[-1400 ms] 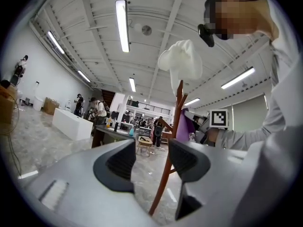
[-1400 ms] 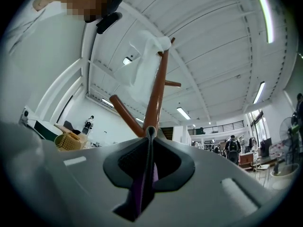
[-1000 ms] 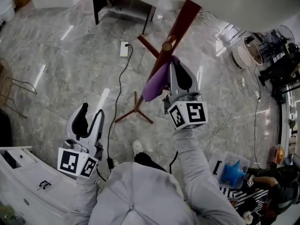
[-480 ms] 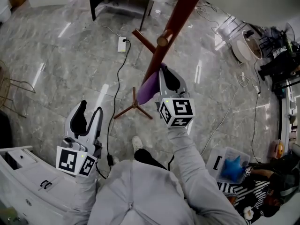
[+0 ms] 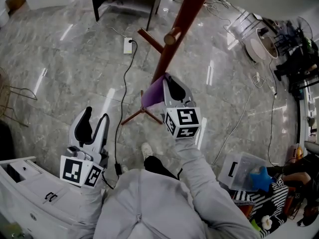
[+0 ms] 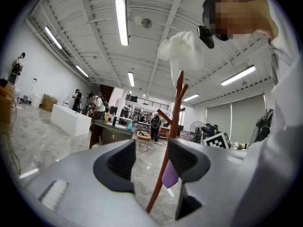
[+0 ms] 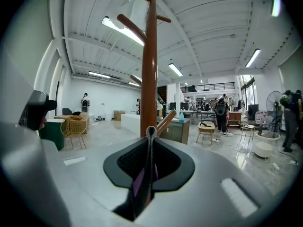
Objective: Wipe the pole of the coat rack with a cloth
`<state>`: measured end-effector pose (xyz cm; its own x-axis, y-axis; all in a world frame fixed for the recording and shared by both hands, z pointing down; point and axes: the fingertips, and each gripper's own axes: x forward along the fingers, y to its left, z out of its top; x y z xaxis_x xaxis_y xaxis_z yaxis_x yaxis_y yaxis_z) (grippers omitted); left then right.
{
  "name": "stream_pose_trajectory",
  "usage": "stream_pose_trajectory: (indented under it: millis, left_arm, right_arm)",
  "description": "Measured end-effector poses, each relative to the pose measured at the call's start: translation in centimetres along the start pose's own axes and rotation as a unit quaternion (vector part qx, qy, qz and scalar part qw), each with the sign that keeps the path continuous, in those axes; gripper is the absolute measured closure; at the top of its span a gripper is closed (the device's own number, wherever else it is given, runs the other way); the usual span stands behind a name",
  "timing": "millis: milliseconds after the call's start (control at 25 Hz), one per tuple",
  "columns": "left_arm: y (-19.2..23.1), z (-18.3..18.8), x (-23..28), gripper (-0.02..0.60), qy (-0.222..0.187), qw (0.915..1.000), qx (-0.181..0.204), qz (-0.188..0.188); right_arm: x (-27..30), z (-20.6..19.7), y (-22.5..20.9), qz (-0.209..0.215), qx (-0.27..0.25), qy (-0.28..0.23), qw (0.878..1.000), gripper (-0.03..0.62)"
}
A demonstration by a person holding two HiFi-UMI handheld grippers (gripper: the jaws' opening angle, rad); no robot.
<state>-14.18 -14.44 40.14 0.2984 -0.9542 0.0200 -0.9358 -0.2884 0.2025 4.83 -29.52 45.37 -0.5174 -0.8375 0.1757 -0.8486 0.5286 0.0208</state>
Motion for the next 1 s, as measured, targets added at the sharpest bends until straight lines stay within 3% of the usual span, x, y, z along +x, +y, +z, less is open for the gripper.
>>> stream_pose_trajectory:
  millis: [280, 560, 640, 760, 880, 1000]
  left_arm:
    - [-0.1, 0.0, -0.3, 0.348, -0.002, 1.0, -0.002, -0.009]
    - [-0.6, 0.2, -0.4, 0.348, -0.008, 0.9997, -0.006, -0.023]
    - [-0.7, 0.3, -0.4, 0.348, -0.011, 0.9996, -0.008, -0.025]
    - [-0.5, 0.3, -0.7, 0.348, -0.014, 0.9996, -0.01, -0.024]
    - [-0.2, 0.2, -1.1, 0.348, -0.014, 0.9997, -0.012, -0.018]
    - [-0.1, 0.1, -1.4, 0.348, -0.014, 0.9998, -0.014, -0.01]
  right_arm:
    - [-4.3, 0.5, 2.1, 0.012, 0.017, -0.019, 1.0, 0.565]
    - [-8.5, 4.6, -0.5, -0.034, 0.015, -0.08, 0.996, 0.565]
    - [-9.5, 7.0, -1.5, -0.048, -0.008, -0.111, 0.993, 0.565]
    - [-9.4, 9.8, -1.9, -0.051, -0.084, -0.133, 0.986, 0.565]
    - [-6.3, 8.8, -1.5, -0.035, -0.164, -0.085, 0.982, 0.565]
    - [-2.2, 4.6, -0.9, -0.014, -0.192, -0.007, 0.981, 0.565]
